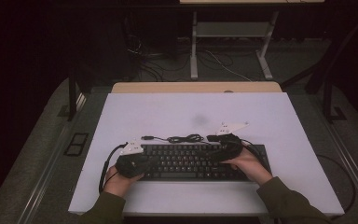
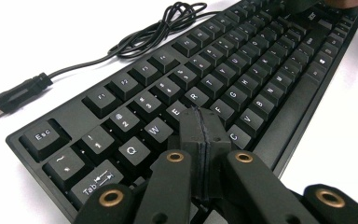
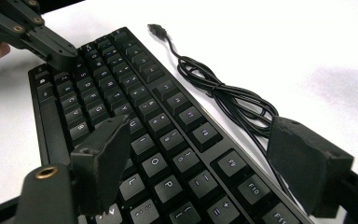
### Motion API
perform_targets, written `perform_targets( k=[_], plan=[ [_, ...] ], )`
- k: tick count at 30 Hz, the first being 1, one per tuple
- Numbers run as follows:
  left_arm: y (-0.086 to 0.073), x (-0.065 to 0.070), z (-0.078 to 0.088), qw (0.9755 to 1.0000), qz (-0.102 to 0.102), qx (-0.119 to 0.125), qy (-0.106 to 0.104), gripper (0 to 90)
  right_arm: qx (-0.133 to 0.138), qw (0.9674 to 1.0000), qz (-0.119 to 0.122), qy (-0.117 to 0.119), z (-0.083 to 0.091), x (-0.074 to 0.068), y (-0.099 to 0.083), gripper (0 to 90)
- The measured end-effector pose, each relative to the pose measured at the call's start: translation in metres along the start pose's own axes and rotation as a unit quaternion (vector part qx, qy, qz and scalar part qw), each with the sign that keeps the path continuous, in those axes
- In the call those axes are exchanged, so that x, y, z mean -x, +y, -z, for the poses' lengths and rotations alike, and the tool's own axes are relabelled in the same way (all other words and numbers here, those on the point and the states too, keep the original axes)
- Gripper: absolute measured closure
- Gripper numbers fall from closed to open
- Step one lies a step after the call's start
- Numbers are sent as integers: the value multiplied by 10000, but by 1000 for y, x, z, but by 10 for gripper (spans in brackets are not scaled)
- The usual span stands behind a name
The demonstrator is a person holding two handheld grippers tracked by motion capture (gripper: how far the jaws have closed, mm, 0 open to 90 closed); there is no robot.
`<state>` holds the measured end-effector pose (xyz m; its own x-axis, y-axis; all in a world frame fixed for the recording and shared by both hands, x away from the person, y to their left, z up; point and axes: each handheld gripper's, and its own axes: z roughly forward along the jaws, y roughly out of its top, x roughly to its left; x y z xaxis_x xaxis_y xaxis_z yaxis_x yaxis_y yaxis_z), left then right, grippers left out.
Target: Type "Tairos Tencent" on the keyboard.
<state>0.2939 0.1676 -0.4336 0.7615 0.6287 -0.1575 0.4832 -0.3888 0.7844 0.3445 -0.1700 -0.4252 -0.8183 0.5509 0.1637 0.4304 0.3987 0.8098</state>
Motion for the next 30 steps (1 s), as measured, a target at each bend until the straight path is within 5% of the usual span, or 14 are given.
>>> perform_targets(
  k=[14, 30],
  plan=[
    [-1, -6, -9, 9998, -32, -181, 42, 888, -2, 10000, 35, -19, 0, 0, 0, 213],
    [1, -4, -5, 9999, -105, -118, 69, 888, 27, 10000, 52, -39, 2, 1, -1, 213]
  ],
)
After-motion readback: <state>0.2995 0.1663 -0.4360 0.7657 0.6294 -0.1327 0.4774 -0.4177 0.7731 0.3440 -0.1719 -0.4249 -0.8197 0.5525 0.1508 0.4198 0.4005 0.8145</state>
